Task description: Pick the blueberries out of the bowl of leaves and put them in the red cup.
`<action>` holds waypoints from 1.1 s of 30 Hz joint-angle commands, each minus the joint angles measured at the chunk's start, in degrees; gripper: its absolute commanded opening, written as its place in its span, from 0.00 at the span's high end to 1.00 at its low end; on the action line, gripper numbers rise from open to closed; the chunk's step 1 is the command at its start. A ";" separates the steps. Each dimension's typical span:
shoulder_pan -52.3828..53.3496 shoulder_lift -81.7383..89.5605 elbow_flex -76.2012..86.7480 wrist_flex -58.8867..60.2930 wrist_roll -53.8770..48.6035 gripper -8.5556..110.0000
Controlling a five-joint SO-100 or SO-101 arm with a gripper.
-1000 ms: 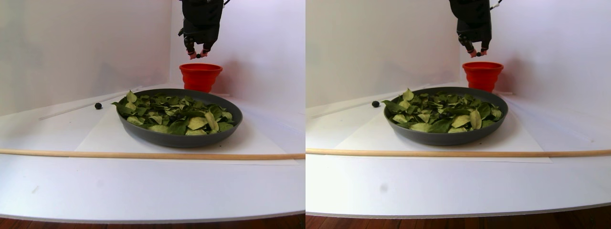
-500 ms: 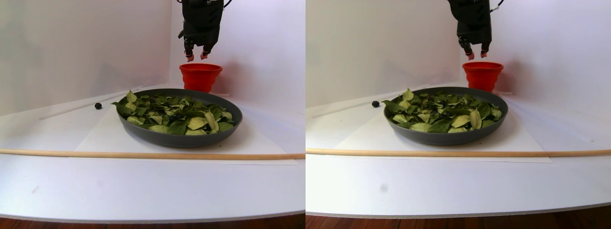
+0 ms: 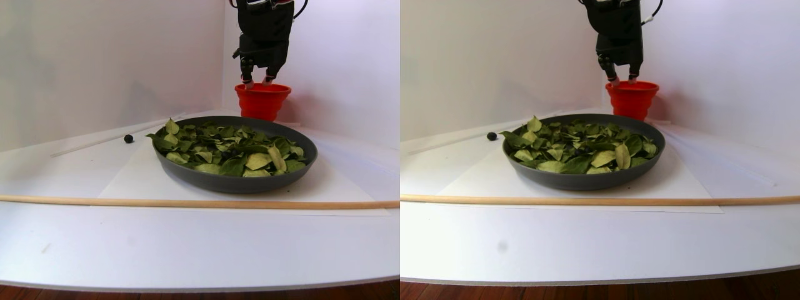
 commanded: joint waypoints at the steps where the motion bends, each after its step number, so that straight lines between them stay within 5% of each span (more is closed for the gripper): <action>1: -0.18 11.43 -0.18 -1.05 -0.18 0.80; 33: -6.24 21.97 16.70 -0.53 -1.05 0.80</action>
